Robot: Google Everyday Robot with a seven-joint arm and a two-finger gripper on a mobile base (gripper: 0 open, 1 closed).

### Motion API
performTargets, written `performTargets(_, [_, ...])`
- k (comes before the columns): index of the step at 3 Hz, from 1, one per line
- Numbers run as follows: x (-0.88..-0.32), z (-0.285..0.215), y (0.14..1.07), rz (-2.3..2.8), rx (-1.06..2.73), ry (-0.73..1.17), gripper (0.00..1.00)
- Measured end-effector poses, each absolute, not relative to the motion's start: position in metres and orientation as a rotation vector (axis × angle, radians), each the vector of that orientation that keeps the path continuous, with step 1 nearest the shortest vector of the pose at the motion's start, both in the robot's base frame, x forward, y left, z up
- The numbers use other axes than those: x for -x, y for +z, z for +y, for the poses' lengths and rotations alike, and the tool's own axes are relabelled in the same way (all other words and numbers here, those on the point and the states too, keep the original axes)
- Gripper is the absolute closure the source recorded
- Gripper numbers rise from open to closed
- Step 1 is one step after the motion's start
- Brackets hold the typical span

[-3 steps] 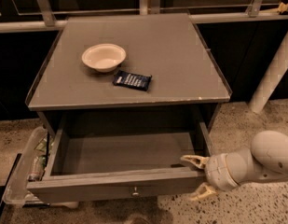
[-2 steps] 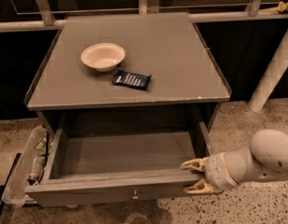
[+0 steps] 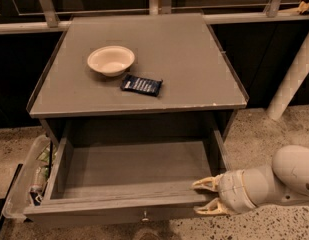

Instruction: Open top drawer

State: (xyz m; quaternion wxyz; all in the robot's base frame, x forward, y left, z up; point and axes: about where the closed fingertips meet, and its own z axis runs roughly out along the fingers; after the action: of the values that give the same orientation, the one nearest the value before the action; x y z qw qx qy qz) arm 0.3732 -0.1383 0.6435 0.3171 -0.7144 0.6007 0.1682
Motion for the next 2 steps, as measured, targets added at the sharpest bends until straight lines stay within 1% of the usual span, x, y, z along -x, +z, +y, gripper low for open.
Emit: performTargets(2, [-0.3732,-0.1382,0.6435,1.581,1.880,0.443,0.36])
